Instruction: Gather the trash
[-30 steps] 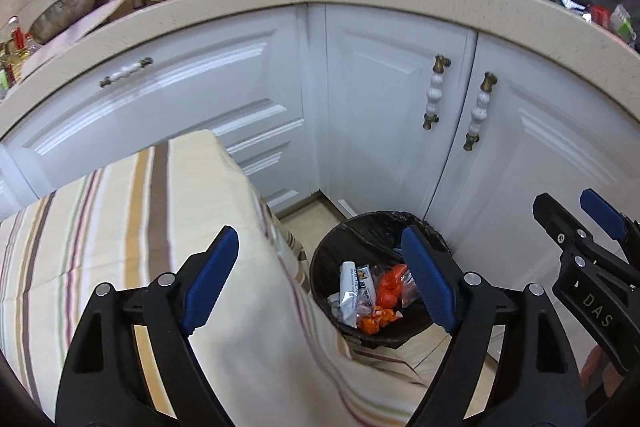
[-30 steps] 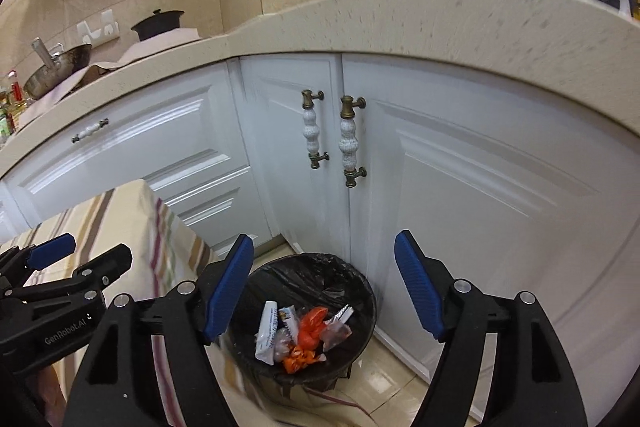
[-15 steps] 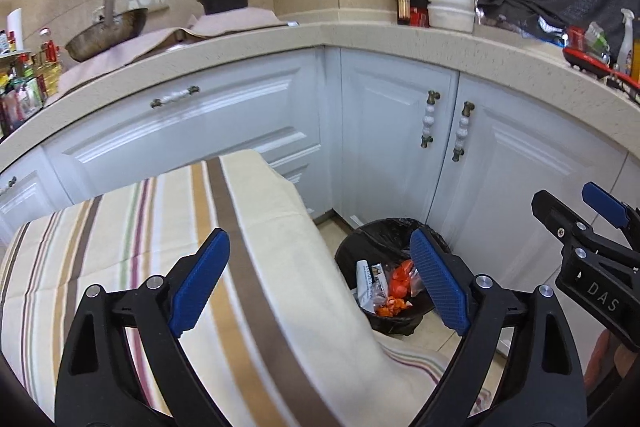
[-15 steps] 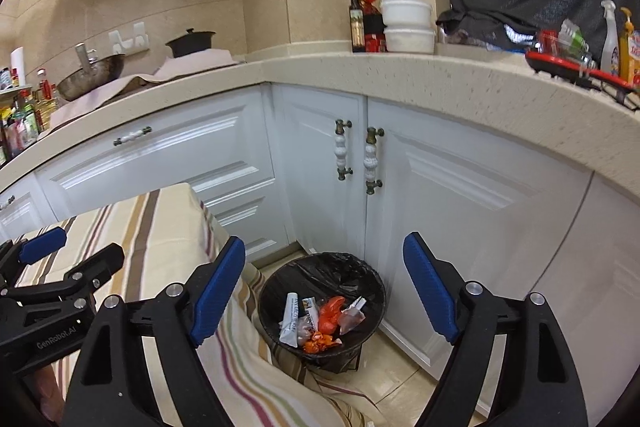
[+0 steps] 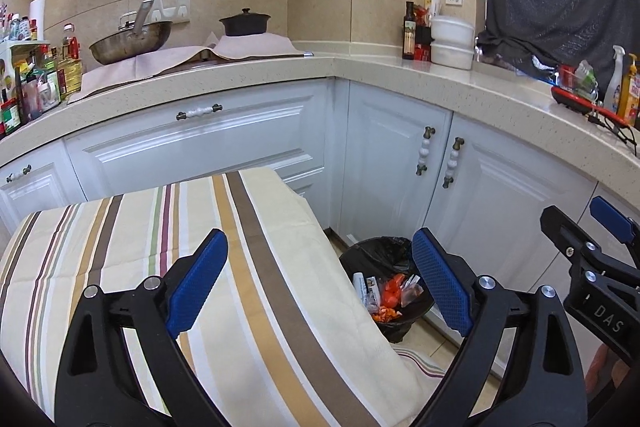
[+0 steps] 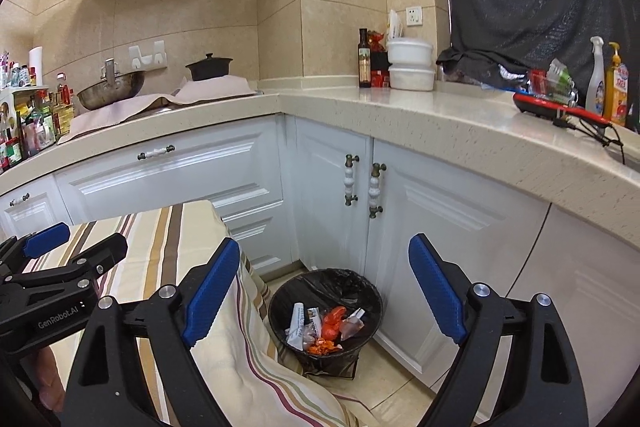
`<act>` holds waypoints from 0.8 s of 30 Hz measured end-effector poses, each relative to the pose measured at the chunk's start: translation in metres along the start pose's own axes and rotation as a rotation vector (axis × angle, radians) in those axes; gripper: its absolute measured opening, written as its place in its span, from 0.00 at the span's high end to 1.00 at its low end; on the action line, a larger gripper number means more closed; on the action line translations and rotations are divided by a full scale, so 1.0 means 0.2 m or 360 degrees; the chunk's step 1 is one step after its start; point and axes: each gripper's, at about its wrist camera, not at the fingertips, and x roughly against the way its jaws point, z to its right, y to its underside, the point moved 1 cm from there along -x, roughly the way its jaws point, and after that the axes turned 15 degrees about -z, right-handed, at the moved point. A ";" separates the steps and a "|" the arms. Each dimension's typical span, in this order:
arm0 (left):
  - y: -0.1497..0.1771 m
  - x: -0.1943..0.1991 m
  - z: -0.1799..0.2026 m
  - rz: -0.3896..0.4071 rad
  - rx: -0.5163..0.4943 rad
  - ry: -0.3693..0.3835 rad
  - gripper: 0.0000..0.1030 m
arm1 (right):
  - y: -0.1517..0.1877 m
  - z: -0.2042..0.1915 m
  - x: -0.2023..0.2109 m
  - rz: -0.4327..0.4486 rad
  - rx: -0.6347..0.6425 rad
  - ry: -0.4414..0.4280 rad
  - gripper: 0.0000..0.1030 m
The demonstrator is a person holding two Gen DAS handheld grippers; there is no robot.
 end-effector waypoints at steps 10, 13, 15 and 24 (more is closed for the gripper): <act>0.01 0.05 -0.03 0.0030 0.0022 0.0009 0.11 | 0.01 0.00 0.06 0.0025 0.0008 0.0041 0.18; 0.01 0.05 -0.03 0.0033 0.0013 0.0010 0.11 | 0.01 -0.01 0.06 0.0024 0.0011 0.0044 0.18; 0.01 0.05 -0.03 0.0029 0.0013 0.0013 0.11 | 0.01 -0.01 0.06 0.0024 0.0012 0.0045 0.18; 0.02 0.05 -0.02 0.0024 0.0017 0.0012 0.11 | 0.01 -0.03 0.05 0.0020 0.0020 0.0040 0.18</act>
